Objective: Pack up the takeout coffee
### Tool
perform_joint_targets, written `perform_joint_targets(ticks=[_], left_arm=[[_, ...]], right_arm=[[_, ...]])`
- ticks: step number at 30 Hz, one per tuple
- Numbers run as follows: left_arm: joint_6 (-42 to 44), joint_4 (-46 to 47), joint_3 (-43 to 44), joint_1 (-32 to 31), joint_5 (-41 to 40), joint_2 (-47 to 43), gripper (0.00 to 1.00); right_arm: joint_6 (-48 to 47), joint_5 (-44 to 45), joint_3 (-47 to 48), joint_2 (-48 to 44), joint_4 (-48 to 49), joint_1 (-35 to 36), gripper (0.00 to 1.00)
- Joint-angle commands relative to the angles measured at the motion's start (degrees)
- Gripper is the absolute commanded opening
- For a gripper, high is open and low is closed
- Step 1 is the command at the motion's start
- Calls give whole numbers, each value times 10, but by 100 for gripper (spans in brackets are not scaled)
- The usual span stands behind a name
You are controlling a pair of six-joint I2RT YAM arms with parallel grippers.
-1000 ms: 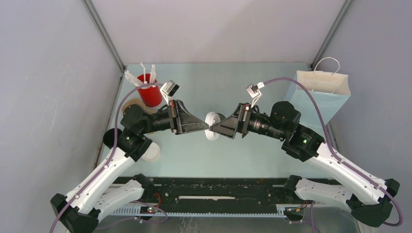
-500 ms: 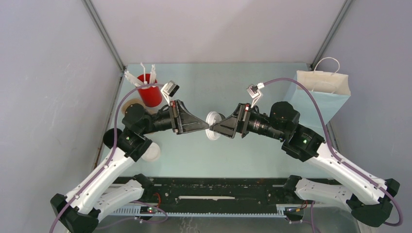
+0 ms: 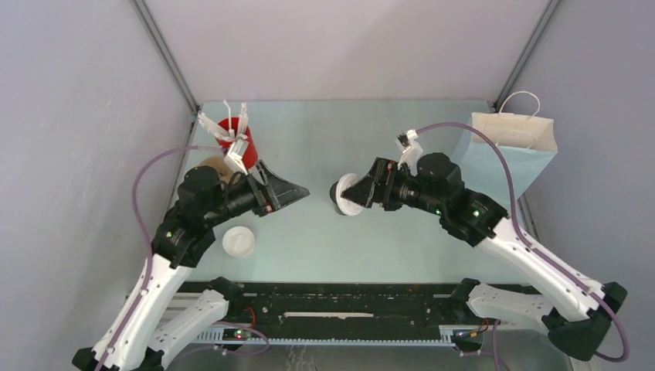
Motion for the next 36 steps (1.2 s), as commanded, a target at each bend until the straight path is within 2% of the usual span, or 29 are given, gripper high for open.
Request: perform_joint_targets(ticks=[1,8,14,17,25,36], left_arm=[[125,-235,50,14,-116,10,91],[117,-209,17,14,-147,29,94],[93,-150,2,15,-159,90,94],[94,-125,3,19,-146,126,90],[94,-60,-27,70,-56,179,90],[145,-97,-15,104,-30,196,88]], right_arm=[[-78,43,47,69,-95,-54,92],[-225,98,205,255,-232,-63,92],[-292,104,294,368,-287,-58,92],[-303,98,321,407,-305,-53,92],[-301,92,355,475,-312,-38,93],[-304,104,464,566,-366,-44,94]])
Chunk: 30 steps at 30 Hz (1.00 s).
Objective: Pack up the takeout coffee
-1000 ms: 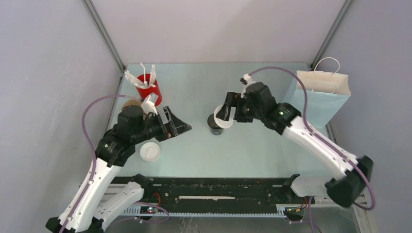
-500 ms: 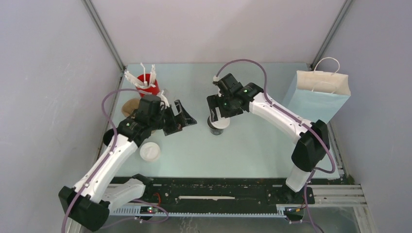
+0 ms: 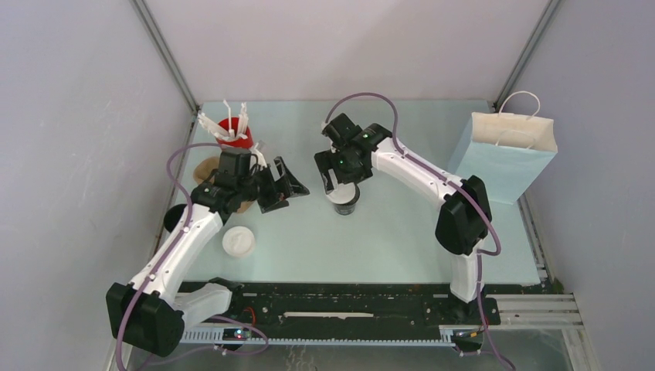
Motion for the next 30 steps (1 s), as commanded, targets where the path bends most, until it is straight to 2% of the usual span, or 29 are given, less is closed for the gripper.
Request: perform_joint_targets(ticks=[1,8,30], left_arm=[[33,-4,3,5,19,-6,87],[55,-18,8,6,20,-2,88],[73,-38,26,6,19,7,88]], right_arm=[[-9,21,40,13,-33,-1,94],[-8,44,41,18,-51,5,95],[-19,41,48,41,-40,-1,98]])
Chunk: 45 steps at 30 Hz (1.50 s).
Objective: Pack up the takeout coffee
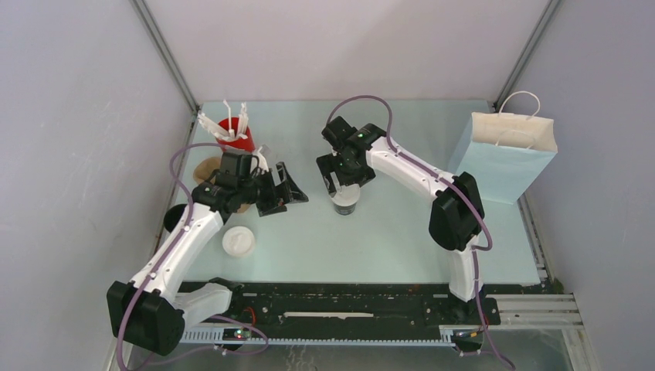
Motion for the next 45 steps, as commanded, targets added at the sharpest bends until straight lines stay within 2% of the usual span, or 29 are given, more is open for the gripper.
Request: perform_joint_targets(ticks=[1,17,24,27,30,35,37,40,45], left_arm=[[19,1,25,4,9,5,88],[20,-5,27,4,7,5,88],[16,22,25,4,26,8,91],[-16,99,6,2,69,21,92],[-46,174,1,-13,91,58,93],[-43,197,63,-61,82,172,81],[-48,208,80,-67,82,209,78],[-46,205,103,-67,72,250,81],[-33,184,138,-64,54,297,80]], right_arm=[[-11,9,20,1,3,-1,98],[-16,10,9,-3,11,-2,100],[-9,-17,92,-36,-49,-14,100],[-3,-105,41,-92,-21,-51,100],[1,-240,-98,-163,73,-114,100],[72,-440,-297,-221,261,-217,95],[69,-469,-317,-212,285,-229,95],[73,-503,-320,-179,312,-239,94],[86,-535,-320,-124,348,-257,86]])
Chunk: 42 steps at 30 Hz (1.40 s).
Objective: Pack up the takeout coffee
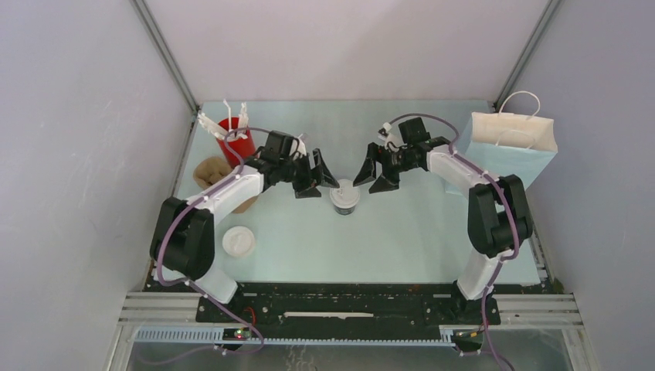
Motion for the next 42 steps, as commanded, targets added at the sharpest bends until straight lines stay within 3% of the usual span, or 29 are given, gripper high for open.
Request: perform_joint_targets(ticks=[1,4,7,16,27,34,42], left_arm=[[5,9,59,6,-7,28,77],[5,14,61,13,-2,43,68],[1,19,65,14,15,63,66],[3,49,56,9,47,86,76],[-5,54,16,16,-3,106,49],[-10,94,-47,16,-17,96,44],[-10,103,-86,7,-37,100,41]], right_arm=[[17,-72,6,31,74,-12,85],[12,-83,6,51,79,-19,83],[14,-101,6,68,90,-19,78],[21,-117,6,98,109,-9,76],[90,-92,6,136,130,-4,71],[98,-64,4,133,121,4,76],[93,-24,-86,122,162,-29,78]])
